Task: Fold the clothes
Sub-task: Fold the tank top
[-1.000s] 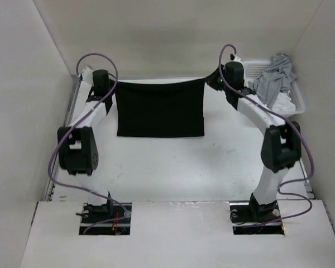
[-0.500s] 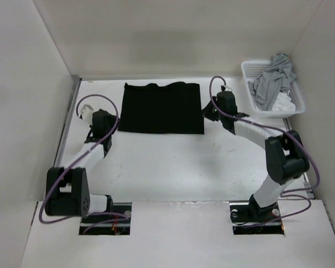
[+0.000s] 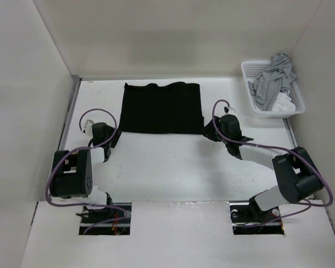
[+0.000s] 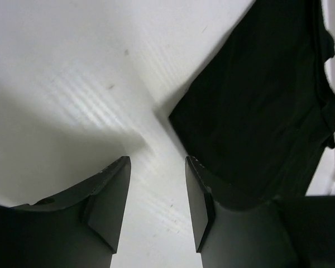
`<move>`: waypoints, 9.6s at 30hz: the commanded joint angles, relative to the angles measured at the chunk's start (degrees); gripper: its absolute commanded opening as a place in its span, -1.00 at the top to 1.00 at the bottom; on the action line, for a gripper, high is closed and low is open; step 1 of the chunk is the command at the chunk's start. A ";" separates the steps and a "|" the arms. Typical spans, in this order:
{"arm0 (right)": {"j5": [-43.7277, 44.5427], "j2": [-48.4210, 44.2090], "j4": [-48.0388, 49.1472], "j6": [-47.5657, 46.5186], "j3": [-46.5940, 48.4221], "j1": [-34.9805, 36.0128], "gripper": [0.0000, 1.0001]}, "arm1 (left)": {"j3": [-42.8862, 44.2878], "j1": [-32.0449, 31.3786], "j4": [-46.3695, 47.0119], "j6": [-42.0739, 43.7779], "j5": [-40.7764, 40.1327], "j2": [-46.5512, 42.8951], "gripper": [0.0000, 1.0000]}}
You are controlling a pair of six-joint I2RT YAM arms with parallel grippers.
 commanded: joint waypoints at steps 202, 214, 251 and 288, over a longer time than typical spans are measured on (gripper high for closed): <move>6.23 19.84 -29.21 -5.48 49.83 24.50 0.21 | -8.01 -14.54 -0.69 -2.67 9.93 -34.95 0.51; -5.80 20.59 -13.99 -3.64 35.74 14.40 0.90 | 3.68 -32.99 8.97 2.87 0.88 -9.92 0.56; -16.36 27.59 2.52 10.61 45.79 5.87 0.63 | 1.40 -30.54 3.11 4.79 0.71 -23.05 0.21; 11.94 -29.67 11.06 3.31 -19.63 -9.69 -0.40 | 2.98 -18.41 -15.01 16.75 -1.15 -18.77 0.04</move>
